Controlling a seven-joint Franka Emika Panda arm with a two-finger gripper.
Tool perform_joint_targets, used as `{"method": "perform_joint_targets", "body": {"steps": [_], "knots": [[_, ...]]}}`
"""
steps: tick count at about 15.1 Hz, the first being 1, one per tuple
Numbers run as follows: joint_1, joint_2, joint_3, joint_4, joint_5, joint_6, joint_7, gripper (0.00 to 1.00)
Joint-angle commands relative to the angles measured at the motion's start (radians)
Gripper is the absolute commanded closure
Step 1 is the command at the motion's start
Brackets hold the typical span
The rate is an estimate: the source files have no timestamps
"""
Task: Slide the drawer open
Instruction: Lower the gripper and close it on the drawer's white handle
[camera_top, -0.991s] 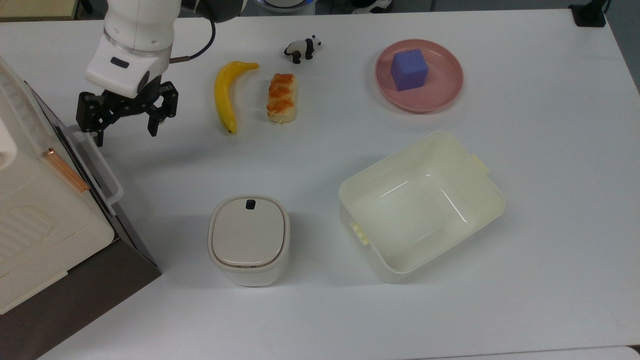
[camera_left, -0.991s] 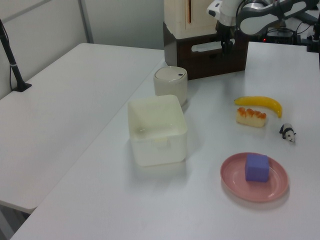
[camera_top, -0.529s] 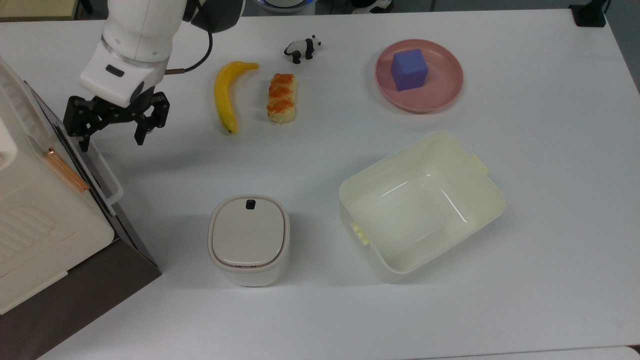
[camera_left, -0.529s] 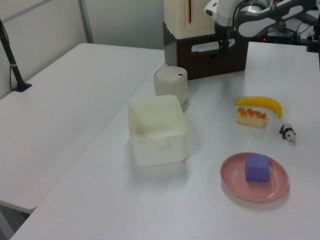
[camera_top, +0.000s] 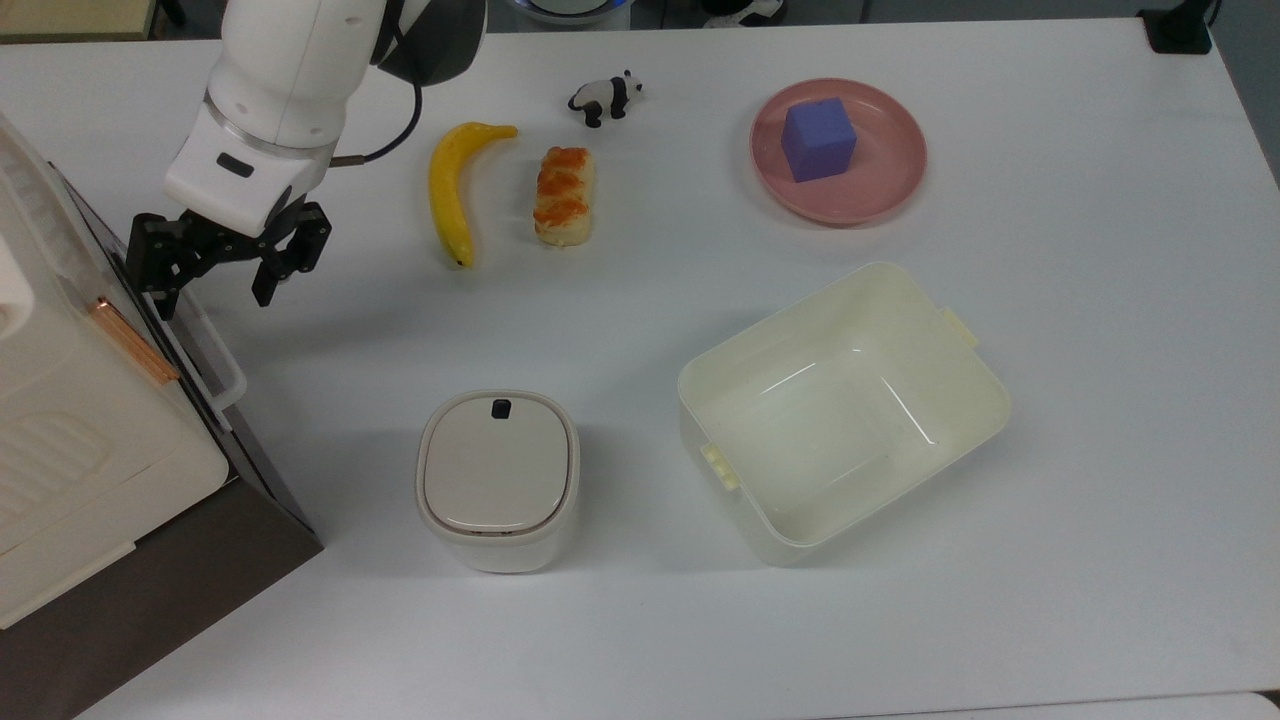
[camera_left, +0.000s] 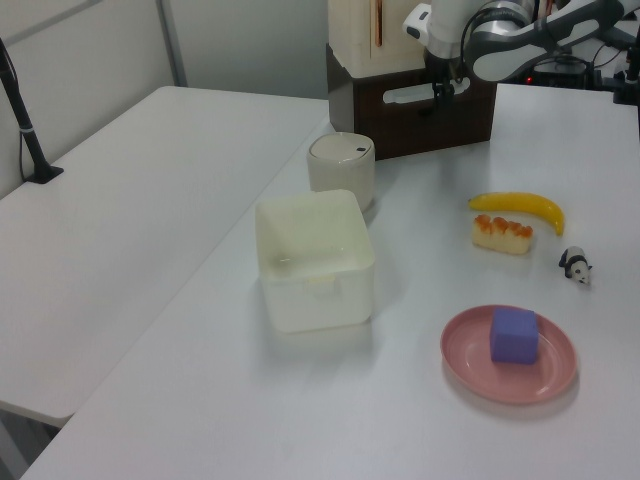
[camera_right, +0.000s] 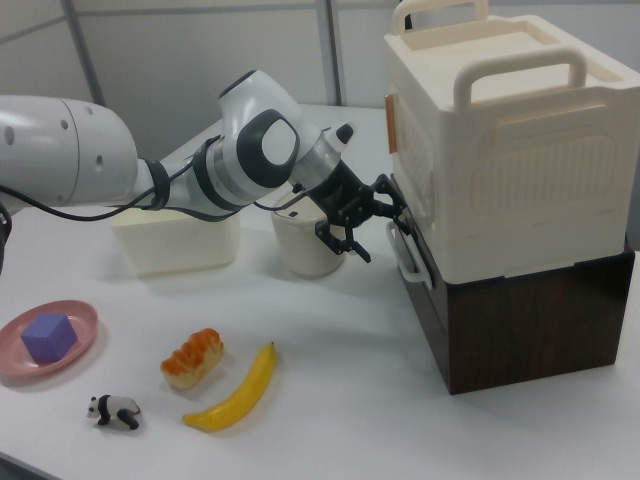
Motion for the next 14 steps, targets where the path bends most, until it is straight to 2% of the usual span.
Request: {"method": "perform_joint_targets", "body": {"steps": [1, 4, 5, 6, 12, 14], "knots": [[0.005, 0.016, -0.017, 0.007, -0.032, 0.05, -0.018, 0.21], [0.007, 0.029, -0.017, 0.008, -0.083, 0.05, -0.018, 0.29], [0.005, 0.029, -0.017, 0.007, -0.089, 0.051, -0.018, 0.29], [0.005, 0.029, -0.017, 0.007, -0.091, 0.051, -0.018, 0.34], [0.007, 0.029, -0.017, 0.005, -0.097, 0.051, -0.019, 0.84], [0.005, 0.029, -0.017, 0.005, -0.097, 0.051, -0.019, 0.95]]}}
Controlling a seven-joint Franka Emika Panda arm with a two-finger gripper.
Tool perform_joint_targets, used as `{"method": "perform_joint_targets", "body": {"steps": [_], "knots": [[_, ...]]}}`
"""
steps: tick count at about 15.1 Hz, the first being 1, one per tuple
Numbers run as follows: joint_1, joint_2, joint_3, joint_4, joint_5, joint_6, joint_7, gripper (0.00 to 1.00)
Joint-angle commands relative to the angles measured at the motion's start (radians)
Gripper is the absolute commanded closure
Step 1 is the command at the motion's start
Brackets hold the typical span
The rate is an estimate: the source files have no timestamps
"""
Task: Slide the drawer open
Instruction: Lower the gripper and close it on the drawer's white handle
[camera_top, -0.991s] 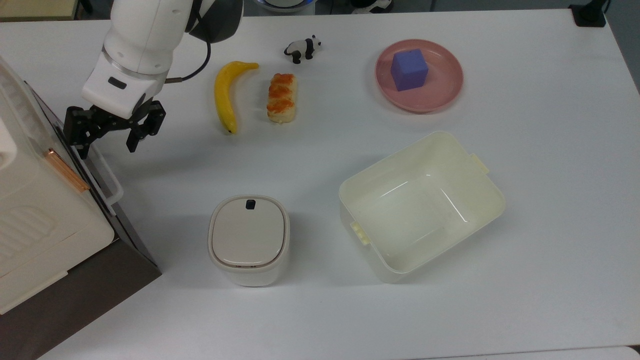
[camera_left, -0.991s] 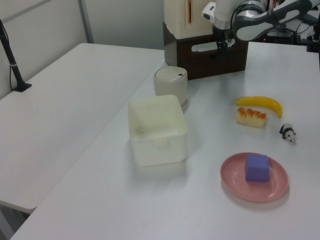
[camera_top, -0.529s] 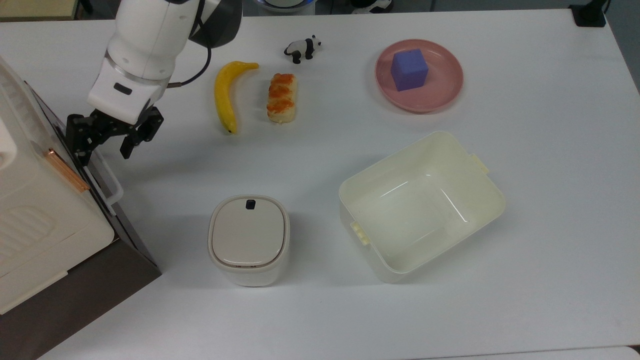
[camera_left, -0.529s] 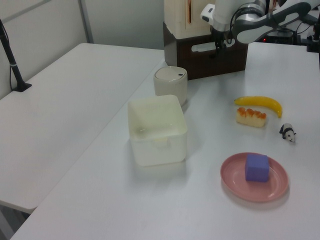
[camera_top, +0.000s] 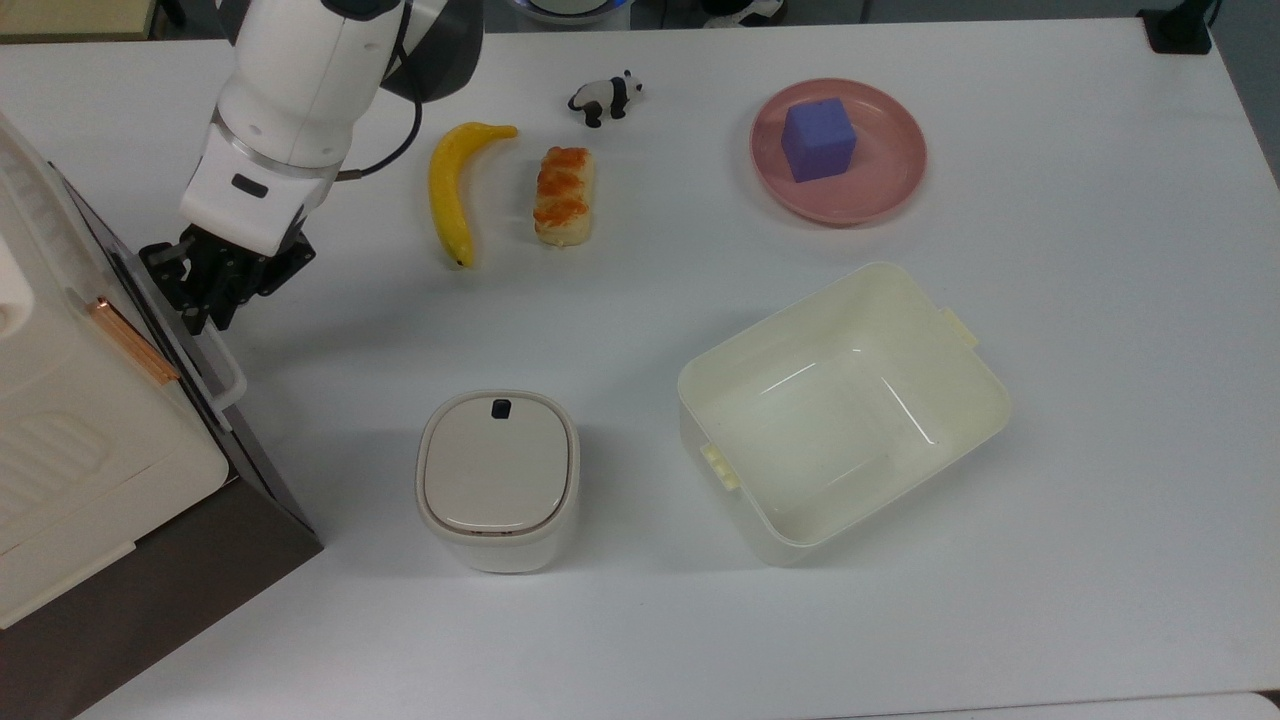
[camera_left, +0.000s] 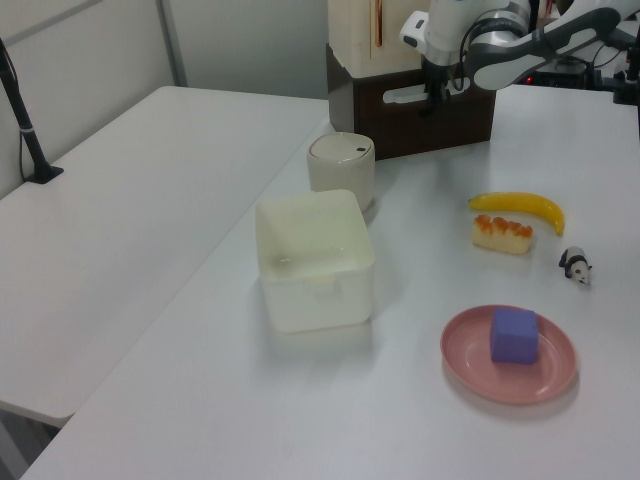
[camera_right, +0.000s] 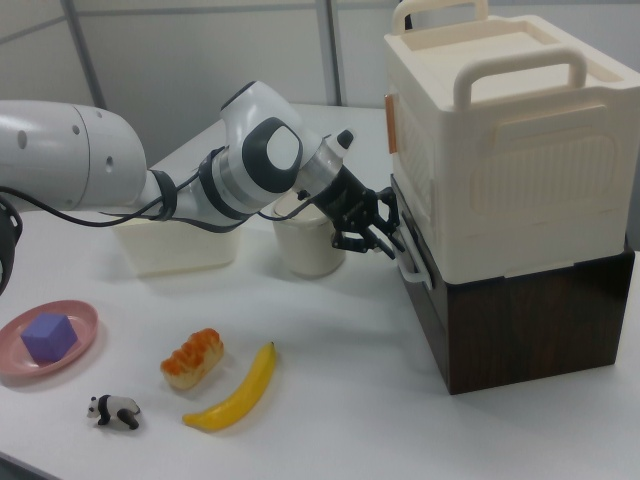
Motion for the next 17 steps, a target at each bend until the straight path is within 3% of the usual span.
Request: {"method": "perform_joint_targets", "body": {"steps": [1, 17], "knots": [[0.007, 0.003, -0.016, 0.001, -0.02, 0.028, -0.012, 0.98], [-0.091, 0.001, -0.015, -0.026, -0.046, 0.124, -0.053, 1.0]]}}
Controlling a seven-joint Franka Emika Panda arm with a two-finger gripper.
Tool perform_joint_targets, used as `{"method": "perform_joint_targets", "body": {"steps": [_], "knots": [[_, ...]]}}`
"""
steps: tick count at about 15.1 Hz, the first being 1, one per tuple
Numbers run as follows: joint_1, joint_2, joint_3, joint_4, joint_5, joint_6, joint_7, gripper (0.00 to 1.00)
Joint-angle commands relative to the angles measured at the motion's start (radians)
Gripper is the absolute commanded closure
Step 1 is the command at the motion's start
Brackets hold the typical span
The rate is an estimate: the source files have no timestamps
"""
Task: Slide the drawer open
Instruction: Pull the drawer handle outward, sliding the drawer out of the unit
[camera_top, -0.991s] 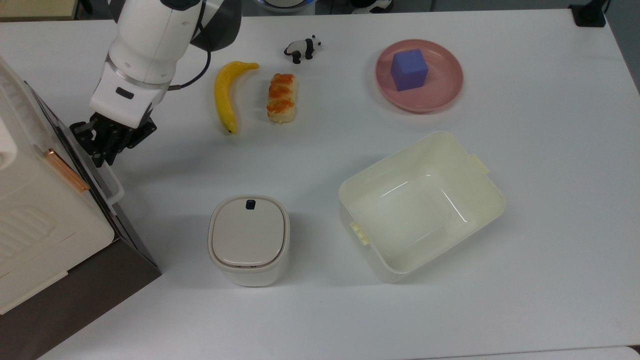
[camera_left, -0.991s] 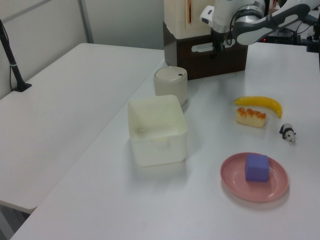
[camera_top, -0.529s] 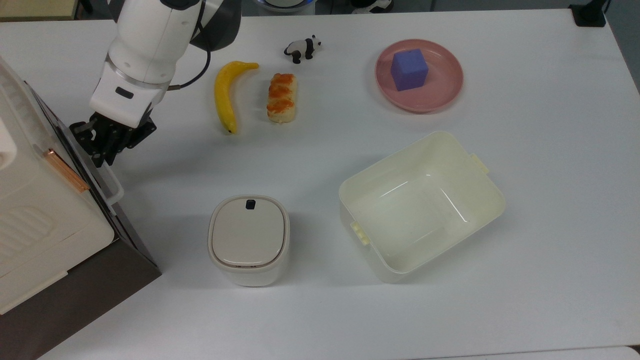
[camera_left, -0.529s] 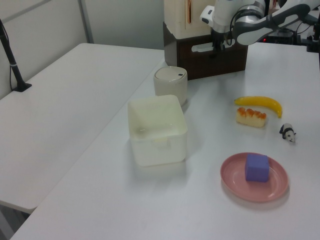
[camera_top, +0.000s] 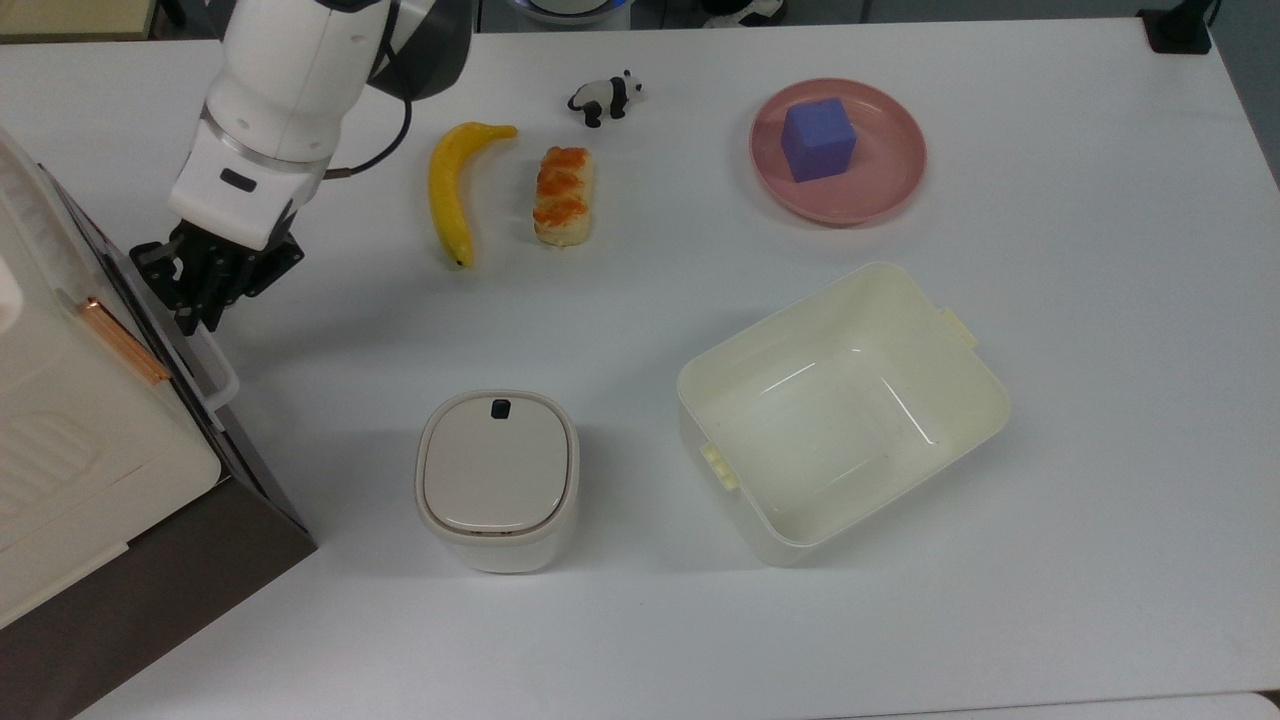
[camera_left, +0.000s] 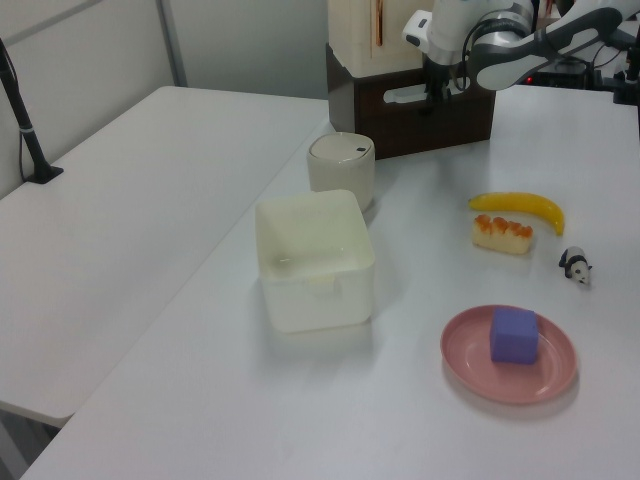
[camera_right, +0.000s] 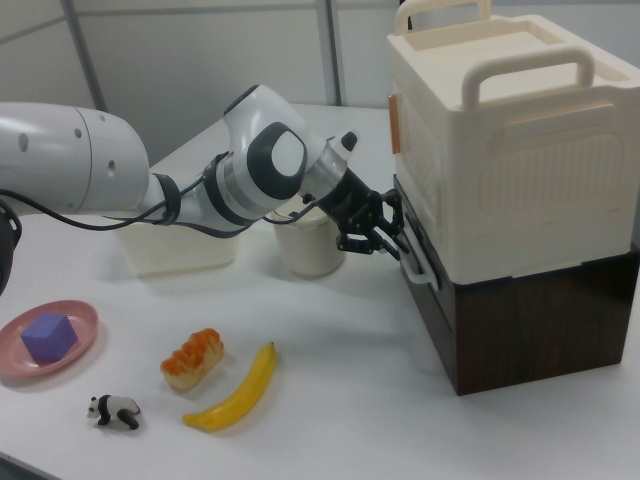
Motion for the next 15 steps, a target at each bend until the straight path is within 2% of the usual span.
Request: {"method": "perform_joint_targets", "body": {"steps": [1, 6, 15], "knots": [[-0.073, 0.005, -0.018, -0.011, -0.048, 0.087, -0.045, 1.0], [-0.107, 0.0, -0.016, -0.024, -0.048, 0.11, -0.074, 1.0], [-0.112, 0.0, -0.016, -0.034, -0.054, 0.123, -0.127, 1.0]]}}
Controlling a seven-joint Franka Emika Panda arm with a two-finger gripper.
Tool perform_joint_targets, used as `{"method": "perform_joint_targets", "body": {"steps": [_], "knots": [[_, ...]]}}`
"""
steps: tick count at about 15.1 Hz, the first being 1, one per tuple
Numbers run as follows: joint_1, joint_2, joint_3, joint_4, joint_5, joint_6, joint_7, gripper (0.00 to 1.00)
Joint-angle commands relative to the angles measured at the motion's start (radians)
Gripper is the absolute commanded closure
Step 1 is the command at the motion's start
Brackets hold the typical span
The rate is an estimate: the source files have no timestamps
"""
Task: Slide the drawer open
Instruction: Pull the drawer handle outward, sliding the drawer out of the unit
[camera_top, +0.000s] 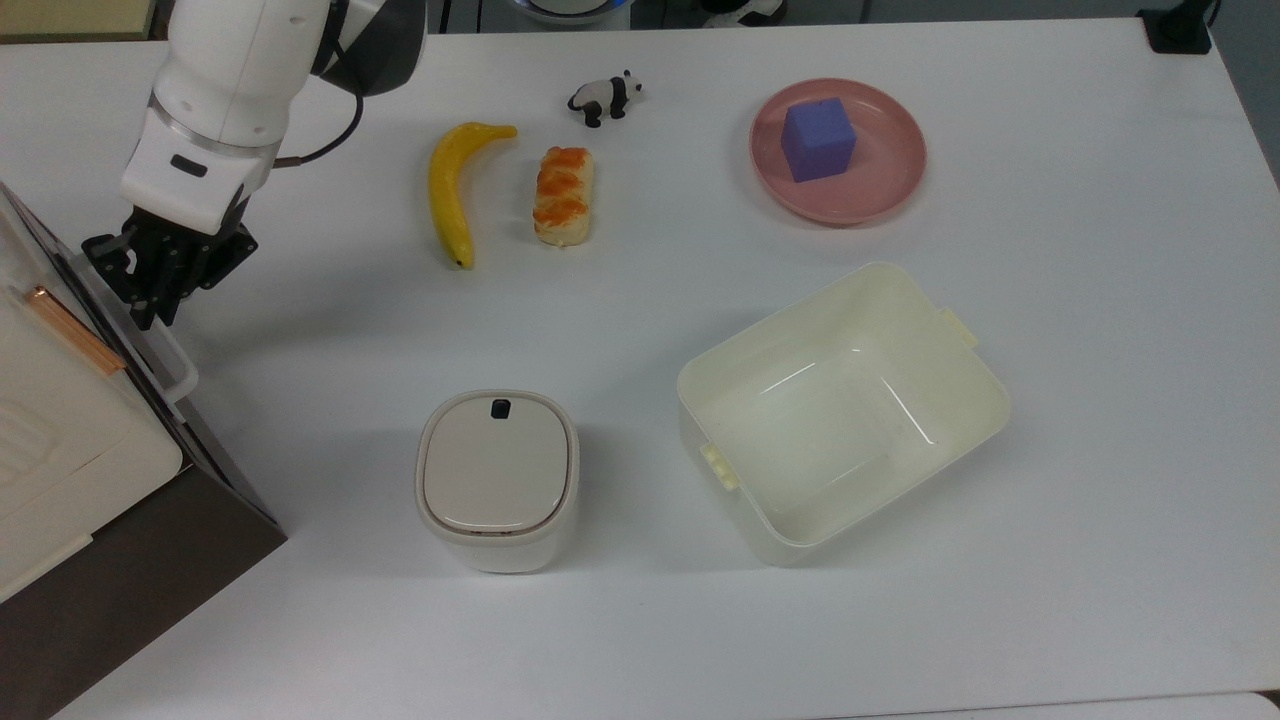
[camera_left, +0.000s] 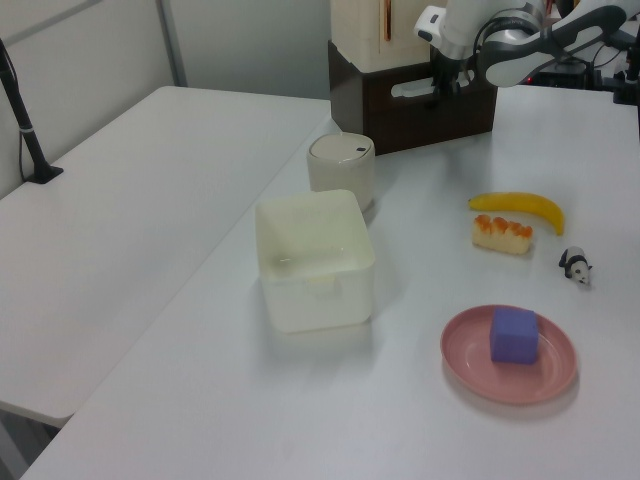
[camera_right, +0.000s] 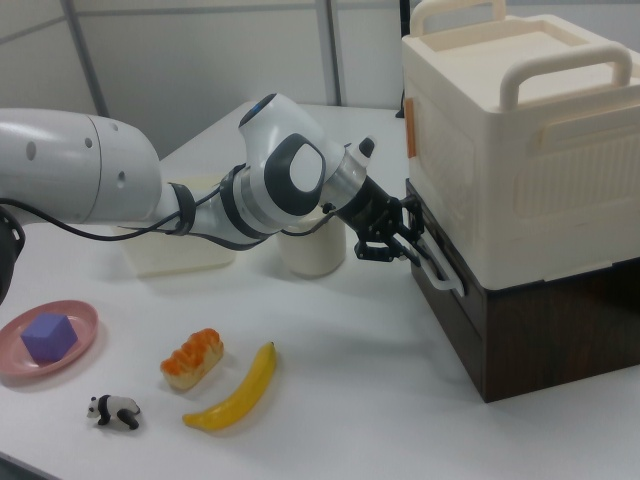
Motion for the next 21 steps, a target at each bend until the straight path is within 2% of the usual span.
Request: {"method": "perform_joint_targets", "body": {"steps": [1, 14, 21], "knots": [[-0.046, 0.0, -0.019, -0.016, -0.05, 0.036, -0.044, 1.0], [-0.034, -0.088, 0.024, -0.135, -0.05, 0.034, -0.034, 0.97], [-0.005, -0.152, 0.029, -0.206, -0.047, 0.033, -0.031, 0.97]]}}
